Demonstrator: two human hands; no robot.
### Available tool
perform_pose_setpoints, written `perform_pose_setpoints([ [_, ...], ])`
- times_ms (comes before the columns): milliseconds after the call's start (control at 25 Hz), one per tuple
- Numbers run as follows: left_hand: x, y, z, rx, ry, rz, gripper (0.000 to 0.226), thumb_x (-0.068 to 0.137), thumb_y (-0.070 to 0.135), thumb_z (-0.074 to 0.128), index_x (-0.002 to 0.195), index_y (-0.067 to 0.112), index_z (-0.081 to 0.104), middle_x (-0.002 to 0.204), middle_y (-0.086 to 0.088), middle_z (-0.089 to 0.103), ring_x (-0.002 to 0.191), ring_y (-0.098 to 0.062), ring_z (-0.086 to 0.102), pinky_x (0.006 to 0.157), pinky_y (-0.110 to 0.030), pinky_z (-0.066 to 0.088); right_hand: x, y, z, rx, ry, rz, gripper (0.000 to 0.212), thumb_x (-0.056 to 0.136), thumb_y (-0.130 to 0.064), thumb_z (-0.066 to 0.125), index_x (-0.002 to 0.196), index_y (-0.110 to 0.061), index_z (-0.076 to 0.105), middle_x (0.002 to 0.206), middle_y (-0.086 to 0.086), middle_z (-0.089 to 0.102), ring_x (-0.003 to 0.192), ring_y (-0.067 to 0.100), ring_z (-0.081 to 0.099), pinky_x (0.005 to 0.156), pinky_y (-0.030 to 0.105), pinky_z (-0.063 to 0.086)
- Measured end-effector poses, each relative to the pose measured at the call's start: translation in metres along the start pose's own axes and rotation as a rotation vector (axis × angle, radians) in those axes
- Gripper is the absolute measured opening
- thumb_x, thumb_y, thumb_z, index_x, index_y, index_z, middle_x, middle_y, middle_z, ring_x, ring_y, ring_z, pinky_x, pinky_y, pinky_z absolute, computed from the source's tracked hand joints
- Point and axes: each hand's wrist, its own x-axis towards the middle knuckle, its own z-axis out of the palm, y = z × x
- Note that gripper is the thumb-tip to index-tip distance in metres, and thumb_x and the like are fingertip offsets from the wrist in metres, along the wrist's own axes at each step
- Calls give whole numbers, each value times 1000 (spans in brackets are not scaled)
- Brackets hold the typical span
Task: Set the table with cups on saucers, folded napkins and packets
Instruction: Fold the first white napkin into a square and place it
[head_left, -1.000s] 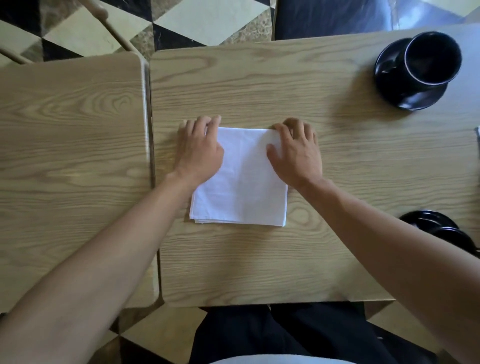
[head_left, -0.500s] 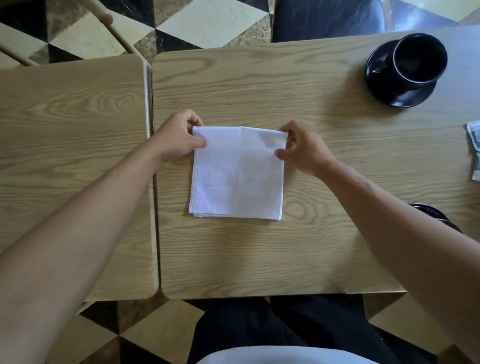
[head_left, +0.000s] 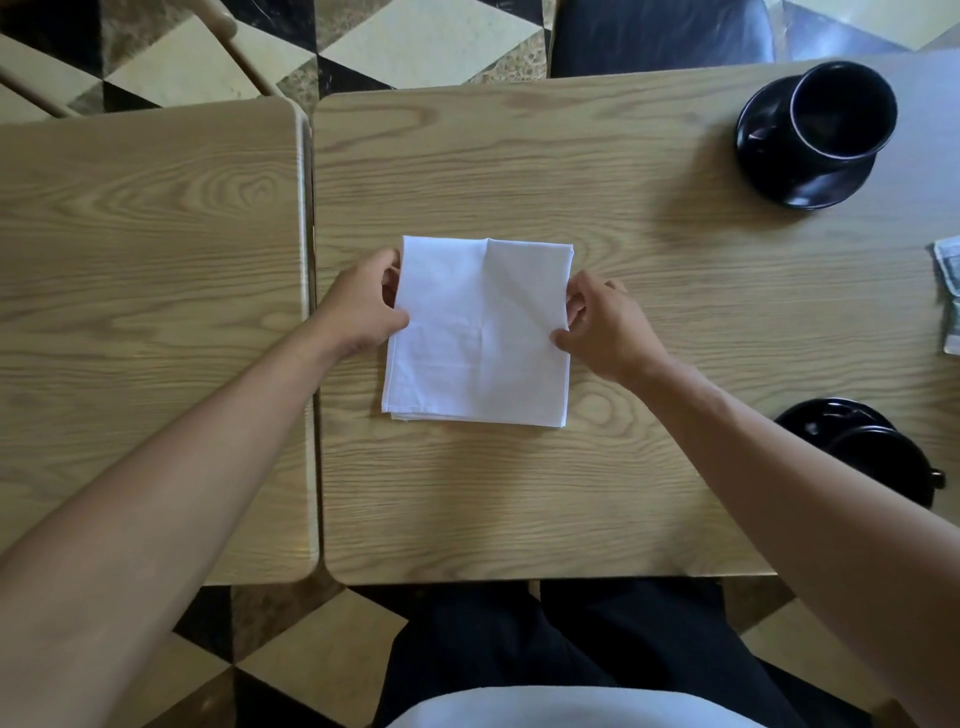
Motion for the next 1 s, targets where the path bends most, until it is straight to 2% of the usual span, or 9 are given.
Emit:
perform_pose_setpoints([
  [80,-1,-2,4,48,2,-11,29,74,1,65,97,17,64,93,-1,74,86,-21,70,72,-37,57,-2,0,3,-11,6,17,33,78,-13,72,98,-30,53,76,-17,64,93,15,48,68,25,36],
  [120,-1,-3,5,66,-1,-11,27,74,1,64,95,16,65,92,-2,74,86,-23,70,73,-39,57,-2,1,3,-2,14,24,31,78,-13,72,97,-31,55,76,-17,64,91,13,51,67,23,37],
  [200,-2,-6,7,65,1,-9,24,73,-1,64,90,15,69,88,-2,74,83,-19,71,73,-37,58,-6,4,2,59,46,24,26,76,-11,73,89,-28,57,74,-15,63,75,1,56,62,13,38],
  [280,-7,-9,6,6,16,38,25,72,-6,64,80,17,70,81,2,73,73,-7,66,68,-28,54,-15,9,2,69,86,-35,19,75,-5,73,83,-17,60,73,-11,59,66,4,54,62,18,39],
  [440,-22,-21,9,45,12,299,23,69,-12,64,74,8,73,84,-11,69,77,-25,64,69,-34,48,-33,16,6,-79,147,-299,23,73,15,64,80,-7,66,85,5,58,73,25,59,64,30,45],
  [600,-31,-30,20,308,121,595,29,73,-23,61,80,2,76,91,-15,66,85,-31,59,74,-31,44,-37,19,9,-143,146,-352,21,78,14,62,87,-4,69,94,11,59,82,29,58,71,33,47],
  [720,-41,-38,24,406,153,707,22,79,-19,65,84,0,76,95,-20,65,87,-37,58,77,-43,49,-40,21,13,-145,183,-314,21,80,14,59,86,-2,70,96,13,59,89,32,57,79,29,43],
  [840,-44,-45,26,399,189,703,23,80,-19,63,84,-1,77,99,-21,67,87,-39,58,78,-44,51,-47,22,17,-157,231,-247,18,81,12,60,85,-2,71,96,13,59,92,33,55,82,27,39],
  [1000,-46,-46,30,408,242,716,24,79,-19,62,77,-1,77,95,-20,67,84,-38,58,74,-42,51,-52,14,29,-167,309,-77,14,89,1,57,87,-1,71,99,16,58,96,36,54,85,39,46],
])
